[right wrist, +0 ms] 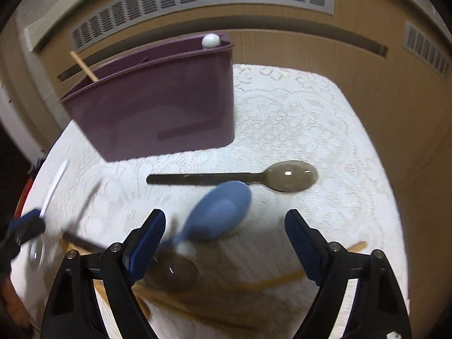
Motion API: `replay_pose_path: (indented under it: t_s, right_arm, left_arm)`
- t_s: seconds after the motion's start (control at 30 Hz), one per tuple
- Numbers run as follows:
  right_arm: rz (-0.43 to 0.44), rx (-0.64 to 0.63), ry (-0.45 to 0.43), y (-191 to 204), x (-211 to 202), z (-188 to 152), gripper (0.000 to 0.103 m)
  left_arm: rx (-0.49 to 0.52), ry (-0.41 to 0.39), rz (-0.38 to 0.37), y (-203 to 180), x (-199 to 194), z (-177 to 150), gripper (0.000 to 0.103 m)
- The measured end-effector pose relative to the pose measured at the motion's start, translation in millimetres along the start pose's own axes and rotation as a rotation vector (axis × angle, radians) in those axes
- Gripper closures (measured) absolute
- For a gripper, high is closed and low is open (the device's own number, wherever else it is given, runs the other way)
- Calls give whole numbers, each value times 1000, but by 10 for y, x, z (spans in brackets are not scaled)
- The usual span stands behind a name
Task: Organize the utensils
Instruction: 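Grasp the white plastic spoon with the left tool while the right tool grasps the blue spoon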
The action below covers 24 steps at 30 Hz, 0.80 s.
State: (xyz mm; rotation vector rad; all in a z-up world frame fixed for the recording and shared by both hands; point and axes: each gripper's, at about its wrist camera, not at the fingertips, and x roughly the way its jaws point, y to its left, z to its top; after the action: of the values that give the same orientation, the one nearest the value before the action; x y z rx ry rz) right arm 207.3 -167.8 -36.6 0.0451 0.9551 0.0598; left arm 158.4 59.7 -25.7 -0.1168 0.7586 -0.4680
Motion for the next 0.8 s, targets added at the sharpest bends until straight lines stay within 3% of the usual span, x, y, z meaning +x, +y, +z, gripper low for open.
replay_pose_path:
  t_s: [0.2, 0.23, 0.33, 0.5, 0.8]
  right_arm:
    - [-81, -55, 25, 233, 199, 24, 52]
    - [-89, -62, 9, 254, 186, 29, 66]
    - [-66, -92, 2, 300, 155, 46, 84]
    - [-25, -134, -38, 368, -8, 43, 95]
    - [72, -154, -90, 228, -375, -67, 95]
  left_arm:
    - [-65, -48, 1, 134, -82, -19, 95]
    - [-73, -54, -4, 147, -88, -19, 95]
    - [-99, -60, -23, 184, -86, -31, 95]
    - [-130, -51, -51, 182, -70, -36, 95]
    - [-148, -38, -89, 27, -83, 40, 95]
